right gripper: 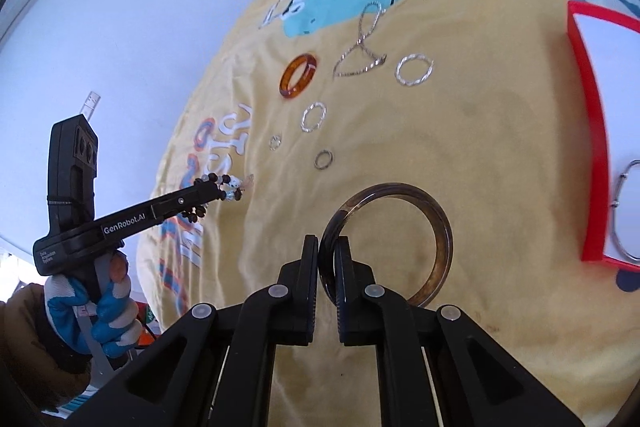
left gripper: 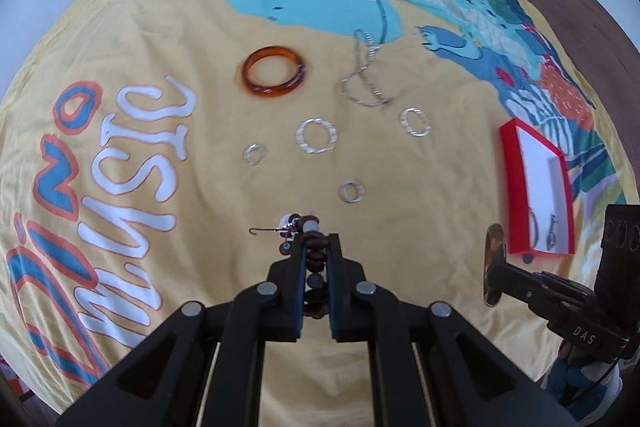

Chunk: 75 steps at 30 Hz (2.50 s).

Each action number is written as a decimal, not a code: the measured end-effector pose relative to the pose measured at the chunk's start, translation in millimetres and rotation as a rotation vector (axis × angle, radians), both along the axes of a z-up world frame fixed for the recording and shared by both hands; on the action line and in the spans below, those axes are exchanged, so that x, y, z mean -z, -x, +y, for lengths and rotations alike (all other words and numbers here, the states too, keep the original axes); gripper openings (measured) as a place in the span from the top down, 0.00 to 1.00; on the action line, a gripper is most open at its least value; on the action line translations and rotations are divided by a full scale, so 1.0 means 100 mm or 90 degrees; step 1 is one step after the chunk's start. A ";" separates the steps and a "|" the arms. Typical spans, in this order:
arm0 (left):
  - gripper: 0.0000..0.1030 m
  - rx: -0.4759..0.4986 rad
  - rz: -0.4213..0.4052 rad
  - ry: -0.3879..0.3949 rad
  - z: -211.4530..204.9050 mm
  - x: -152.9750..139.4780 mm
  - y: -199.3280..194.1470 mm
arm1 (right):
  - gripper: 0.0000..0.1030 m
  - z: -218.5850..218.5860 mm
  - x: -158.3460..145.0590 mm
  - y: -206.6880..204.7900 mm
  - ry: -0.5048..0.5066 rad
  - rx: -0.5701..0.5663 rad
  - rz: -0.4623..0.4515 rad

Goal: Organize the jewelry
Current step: 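Carry the bracelet and brown bangle into the red box and open both tools, then grasp a small silver ring with the left tool while the right tool grasps another ring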

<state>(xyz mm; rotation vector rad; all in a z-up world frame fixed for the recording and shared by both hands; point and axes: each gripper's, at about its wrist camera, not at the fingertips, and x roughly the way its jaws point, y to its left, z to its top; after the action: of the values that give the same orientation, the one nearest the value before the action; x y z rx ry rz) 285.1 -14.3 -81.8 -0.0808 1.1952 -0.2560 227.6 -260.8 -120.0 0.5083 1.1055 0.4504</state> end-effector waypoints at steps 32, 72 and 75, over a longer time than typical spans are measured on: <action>0.92 0.216 0.002 0.076 -3.49 0.41 -0.69 | 0.92 -2.49 0.21 -0.72 0.273 0.087 -0.015; 0.72 0.063 -0.103 -0.028 -1.02 -0.22 -0.15 | 0.72 -1.18 -0.61 -0.14 0.228 0.110 -0.097; 0.72 0.034 -0.101 -0.047 -0.63 -0.18 -0.12 | 0.69 -0.95 -0.61 -0.18 0.217 0.094 -0.102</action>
<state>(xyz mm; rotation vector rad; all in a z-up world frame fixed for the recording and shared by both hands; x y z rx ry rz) 297.1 -76.9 -63.9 0.0356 1.0491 -0.2606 245.6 -355.5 -59.4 0.2459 0.9574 0.1643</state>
